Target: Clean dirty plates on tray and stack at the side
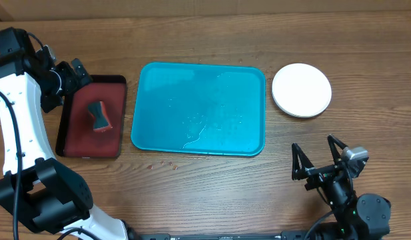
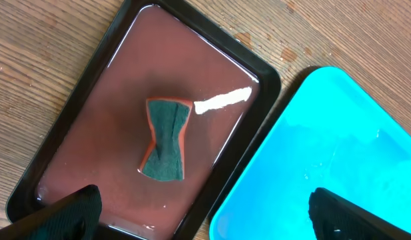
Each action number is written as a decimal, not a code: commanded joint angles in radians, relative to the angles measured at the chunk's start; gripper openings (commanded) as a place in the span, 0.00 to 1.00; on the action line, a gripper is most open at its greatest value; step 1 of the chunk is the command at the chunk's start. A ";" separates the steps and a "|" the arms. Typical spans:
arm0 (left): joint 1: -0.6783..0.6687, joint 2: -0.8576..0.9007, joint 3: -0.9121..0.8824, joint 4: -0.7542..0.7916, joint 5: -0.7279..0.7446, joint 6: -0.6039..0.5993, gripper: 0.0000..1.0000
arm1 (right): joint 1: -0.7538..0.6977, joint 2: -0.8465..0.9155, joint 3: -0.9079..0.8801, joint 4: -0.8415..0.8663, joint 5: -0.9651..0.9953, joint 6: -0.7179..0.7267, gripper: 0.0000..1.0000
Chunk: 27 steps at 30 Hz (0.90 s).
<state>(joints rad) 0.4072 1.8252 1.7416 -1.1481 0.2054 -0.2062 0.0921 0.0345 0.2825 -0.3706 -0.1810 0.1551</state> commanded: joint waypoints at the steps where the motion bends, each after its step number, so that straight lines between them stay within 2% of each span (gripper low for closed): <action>1: -0.003 0.002 0.008 0.000 0.000 -0.003 1.00 | -0.022 -0.032 -0.083 0.100 0.035 -0.007 1.00; 7: -0.003 0.002 0.008 0.000 0.000 -0.003 1.00 | -0.044 -0.032 -0.206 0.344 0.043 -0.007 1.00; 11: -0.003 0.002 0.008 0.000 0.000 -0.003 1.00 | -0.044 -0.032 -0.270 0.436 0.083 -0.007 1.00; 17: -0.003 0.002 0.008 0.000 0.000 -0.003 1.00 | -0.063 -0.032 -0.275 0.419 0.154 -0.008 1.00; 22: -0.003 0.002 0.008 0.000 0.000 -0.003 1.00 | -0.088 -0.032 -0.275 0.332 0.166 -0.011 1.00; 27: -0.003 0.003 0.008 0.000 0.000 -0.003 1.00 | -0.086 -0.032 -0.275 0.285 0.169 -0.106 1.00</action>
<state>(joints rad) 0.4072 1.8256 1.7416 -1.1481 0.2054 -0.2062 0.0090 0.0139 0.0185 -0.0898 -0.0315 0.1177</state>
